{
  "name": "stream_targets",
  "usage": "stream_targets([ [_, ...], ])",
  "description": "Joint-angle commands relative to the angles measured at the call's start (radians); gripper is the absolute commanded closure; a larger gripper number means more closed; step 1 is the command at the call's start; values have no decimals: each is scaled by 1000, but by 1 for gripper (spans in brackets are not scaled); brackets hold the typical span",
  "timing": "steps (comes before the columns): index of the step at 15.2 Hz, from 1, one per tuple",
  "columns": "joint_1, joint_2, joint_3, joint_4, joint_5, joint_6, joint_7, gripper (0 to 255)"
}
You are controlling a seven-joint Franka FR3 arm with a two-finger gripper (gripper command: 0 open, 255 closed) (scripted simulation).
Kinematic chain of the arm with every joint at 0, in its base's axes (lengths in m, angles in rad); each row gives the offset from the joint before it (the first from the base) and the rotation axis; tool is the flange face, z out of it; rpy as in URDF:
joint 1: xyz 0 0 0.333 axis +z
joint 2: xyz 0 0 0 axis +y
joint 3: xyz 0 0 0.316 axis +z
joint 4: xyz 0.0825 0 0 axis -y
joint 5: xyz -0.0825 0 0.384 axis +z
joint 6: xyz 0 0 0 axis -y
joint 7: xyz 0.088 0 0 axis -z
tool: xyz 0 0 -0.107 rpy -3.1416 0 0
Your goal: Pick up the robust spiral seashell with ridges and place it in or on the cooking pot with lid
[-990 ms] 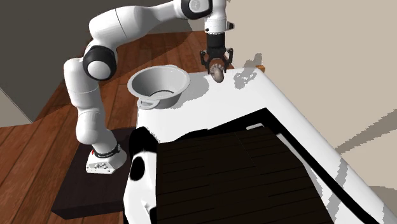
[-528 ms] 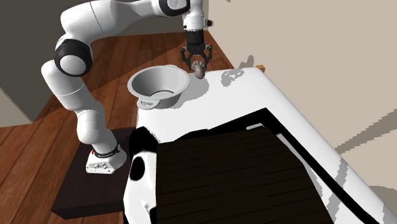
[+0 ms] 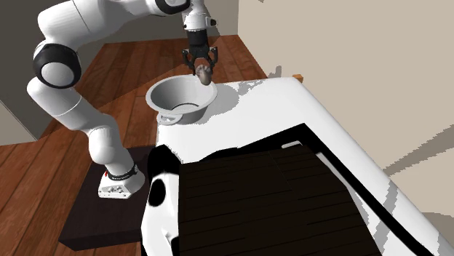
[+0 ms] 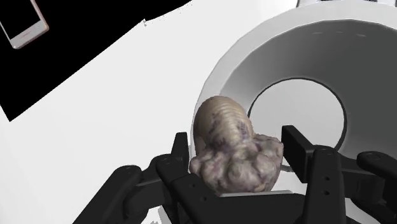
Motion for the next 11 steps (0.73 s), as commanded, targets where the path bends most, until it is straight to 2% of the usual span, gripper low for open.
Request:
stream_targets([
  [1, 15, -59, 22, -59, 13, -8, 36, 255],
  [8, 67, -207, 110, -166, 74, -69, 161, 255],
  [11, 70, -224, 109, -222, 78, -30, 166, 255],
])
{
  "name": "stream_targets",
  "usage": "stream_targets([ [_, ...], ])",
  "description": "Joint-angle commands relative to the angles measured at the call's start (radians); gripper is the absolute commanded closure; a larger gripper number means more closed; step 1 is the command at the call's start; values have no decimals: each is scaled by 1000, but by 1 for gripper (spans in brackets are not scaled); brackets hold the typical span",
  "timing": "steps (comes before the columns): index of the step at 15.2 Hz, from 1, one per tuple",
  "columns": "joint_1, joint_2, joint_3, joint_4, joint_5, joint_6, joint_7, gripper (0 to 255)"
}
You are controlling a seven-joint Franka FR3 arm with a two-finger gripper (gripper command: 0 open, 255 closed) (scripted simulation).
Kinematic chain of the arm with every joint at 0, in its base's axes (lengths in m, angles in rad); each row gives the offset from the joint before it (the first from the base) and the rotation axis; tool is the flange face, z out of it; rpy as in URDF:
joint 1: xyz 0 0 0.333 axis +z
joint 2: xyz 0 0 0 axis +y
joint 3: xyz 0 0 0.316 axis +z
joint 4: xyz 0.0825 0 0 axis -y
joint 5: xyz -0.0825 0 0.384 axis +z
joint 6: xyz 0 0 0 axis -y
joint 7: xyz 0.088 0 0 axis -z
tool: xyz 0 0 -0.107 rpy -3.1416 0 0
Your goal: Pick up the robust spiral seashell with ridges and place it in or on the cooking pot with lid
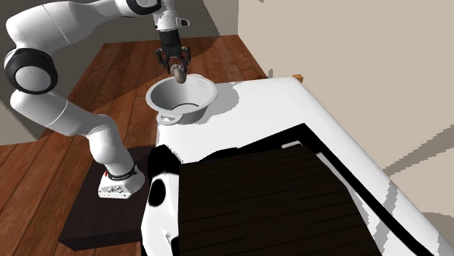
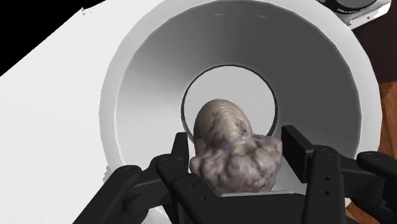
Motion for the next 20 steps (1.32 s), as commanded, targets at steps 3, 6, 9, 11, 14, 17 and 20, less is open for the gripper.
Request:
stream_targets([
  [3, 3, -19, -1, -68, 4, 49, 7, 255],
  [6, 6, -32, -1, -120, 7, 87, 12, 255],
  [9, 8, -43, -1, -170, 9, 125, 18, 255],
  [11, 10, -50, -1, -202, 10, 151, 21, 255],
  [14, 10, -52, -1, -212, 11, 159, 23, 255],
  [17, 10, -52, -1, -212, 11, 159, 23, 255],
  [20, 10, -52, -1, -212, 11, 159, 23, 255],
])
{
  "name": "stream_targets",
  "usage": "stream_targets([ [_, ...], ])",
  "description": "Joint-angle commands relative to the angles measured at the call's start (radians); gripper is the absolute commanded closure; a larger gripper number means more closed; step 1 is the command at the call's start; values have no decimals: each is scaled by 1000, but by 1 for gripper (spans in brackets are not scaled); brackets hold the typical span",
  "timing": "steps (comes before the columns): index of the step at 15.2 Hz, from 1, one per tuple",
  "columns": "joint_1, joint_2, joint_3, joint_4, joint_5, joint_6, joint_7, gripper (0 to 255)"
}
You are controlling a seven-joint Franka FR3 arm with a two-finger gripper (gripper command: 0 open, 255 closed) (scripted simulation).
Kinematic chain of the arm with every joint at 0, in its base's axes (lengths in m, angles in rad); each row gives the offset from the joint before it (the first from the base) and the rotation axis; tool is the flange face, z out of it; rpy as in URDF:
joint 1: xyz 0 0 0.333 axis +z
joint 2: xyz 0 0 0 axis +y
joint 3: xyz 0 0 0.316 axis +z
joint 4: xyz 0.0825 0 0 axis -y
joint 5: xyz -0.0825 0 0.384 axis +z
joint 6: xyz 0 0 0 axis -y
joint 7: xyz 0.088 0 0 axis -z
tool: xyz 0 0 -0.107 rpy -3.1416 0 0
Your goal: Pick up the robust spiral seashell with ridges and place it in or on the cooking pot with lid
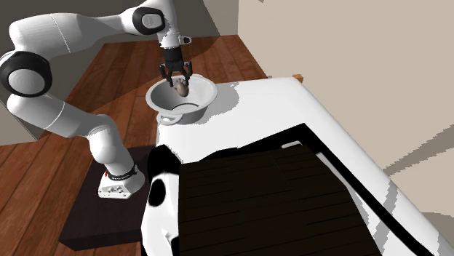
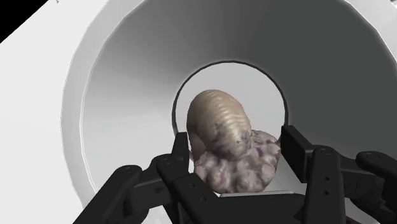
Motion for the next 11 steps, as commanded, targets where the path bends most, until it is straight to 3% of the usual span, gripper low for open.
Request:
stream_targets([
  [1, 0, 0, 0, 0, 0, 0, 0, 0],
  [6, 0, 0, 0, 0, 0, 0, 0, 0],
  [10, -3, 46, 17, 166, 0, -121, 4, 0],
  [11, -3, 46, 17, 166, 0, -121, 4, 0],
])
